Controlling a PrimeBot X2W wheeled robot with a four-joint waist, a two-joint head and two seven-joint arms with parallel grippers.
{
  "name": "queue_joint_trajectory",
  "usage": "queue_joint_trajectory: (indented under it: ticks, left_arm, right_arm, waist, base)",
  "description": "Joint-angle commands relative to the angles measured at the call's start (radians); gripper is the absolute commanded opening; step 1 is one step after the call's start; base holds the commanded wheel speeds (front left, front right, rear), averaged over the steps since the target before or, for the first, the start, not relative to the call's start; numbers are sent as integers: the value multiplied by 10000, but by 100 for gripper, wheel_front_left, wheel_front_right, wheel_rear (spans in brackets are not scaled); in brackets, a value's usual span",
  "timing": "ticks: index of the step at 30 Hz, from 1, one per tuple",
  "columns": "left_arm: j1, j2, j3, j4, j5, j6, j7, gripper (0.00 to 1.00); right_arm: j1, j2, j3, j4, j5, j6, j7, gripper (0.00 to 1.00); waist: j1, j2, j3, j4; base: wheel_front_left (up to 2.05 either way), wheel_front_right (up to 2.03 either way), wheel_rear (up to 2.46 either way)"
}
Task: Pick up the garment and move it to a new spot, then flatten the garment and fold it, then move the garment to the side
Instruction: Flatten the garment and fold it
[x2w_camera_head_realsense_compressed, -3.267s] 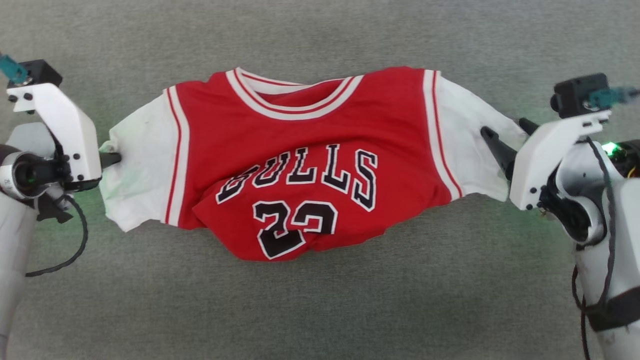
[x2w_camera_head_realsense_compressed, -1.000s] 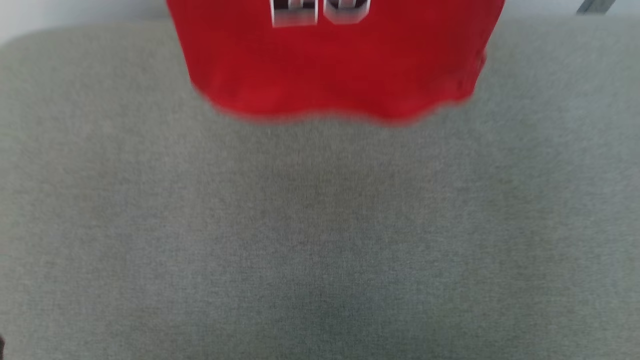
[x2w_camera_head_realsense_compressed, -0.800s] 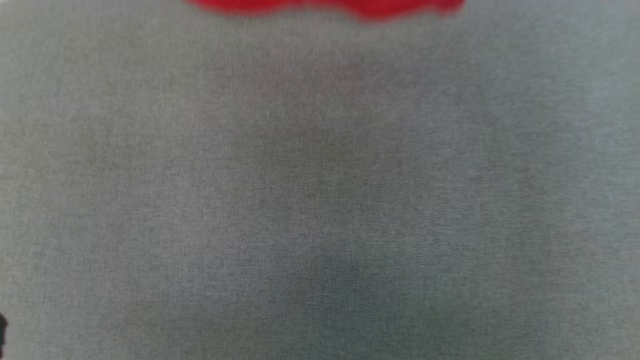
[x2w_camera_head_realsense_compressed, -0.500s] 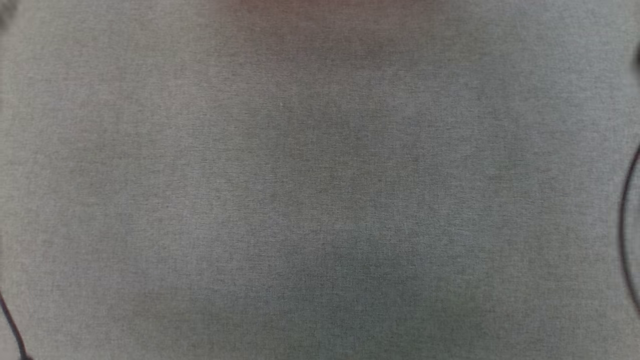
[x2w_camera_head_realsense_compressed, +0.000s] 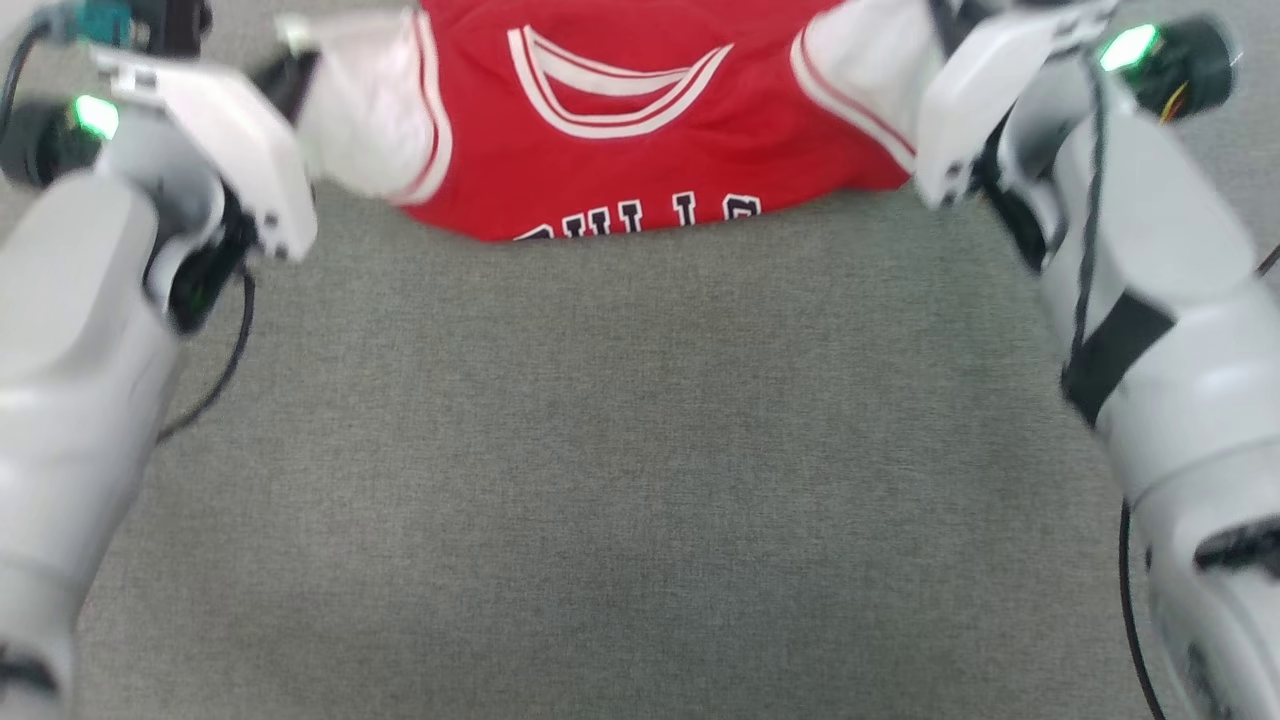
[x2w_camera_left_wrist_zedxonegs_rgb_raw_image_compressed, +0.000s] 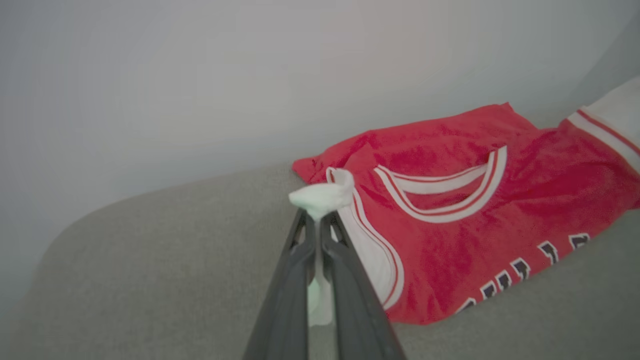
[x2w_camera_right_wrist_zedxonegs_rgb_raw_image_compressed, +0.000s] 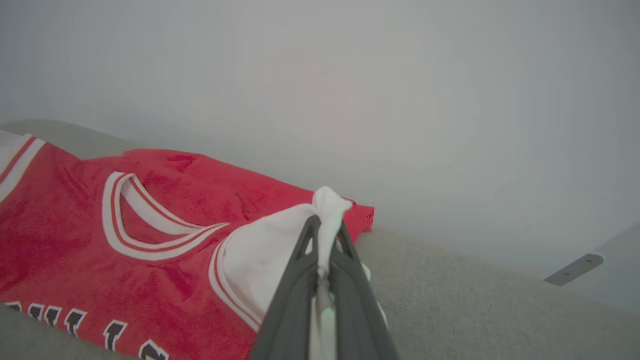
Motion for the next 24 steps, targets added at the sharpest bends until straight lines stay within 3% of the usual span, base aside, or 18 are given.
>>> queue_joint_trajectory:
  ticks: [1,3,5,6,10,18,24]
  left_arm:
    - [672,435,-142,-597,-649,-1,473,0]
    - [957,630,-185,-969,-935,-1,689,0]
    - [1950,1335,-440,-2086,-1544,-1,1360,0]
    - [1950,1335,-440,-2086,-1544,-1,1360,0]
    - [3254,2132,-288,-3559,-2278,154,1765,0]
    - [6052,3611,-92,-6766,-3061,1764,1882,0]
    - [7891,4240,-210,-8188,-3322,2945,1715,0]
  right_arm:
    - [685,-138,570,-461,685,-3,314,0]
    - [968,-306,812,-803,1032,-3,456,0]
    - [2080,-859,1545,-2045,2157,-3,1166,0]
    - [2080,-859,1545,-2045,2157,-3,1166,0]
    - [3720,-1989,2273,-4376,3417,-3,2129,0]
    - [7028,-4439,2872,-9219,4756,-3,3909,0]
    - [8919,-5658,2846,-11229,5353,-3,5086,0]
  waist:
    - [0,0,-162,-84]
    - [0,0,-211,-108]
    - [0,0,-368,-158]
    - [0,0,-368,-158]
    - [0,0,-518,-173]
    - [0,0,-676,-156]
    - [0,0,-688,-155]
  base:
    - [0,0,0]
    - [0,0,0]
    - [0,0,0]
    - [0,0,0]
    - [0,0,0]
    - [0,0,0]
    - [0,0,0]
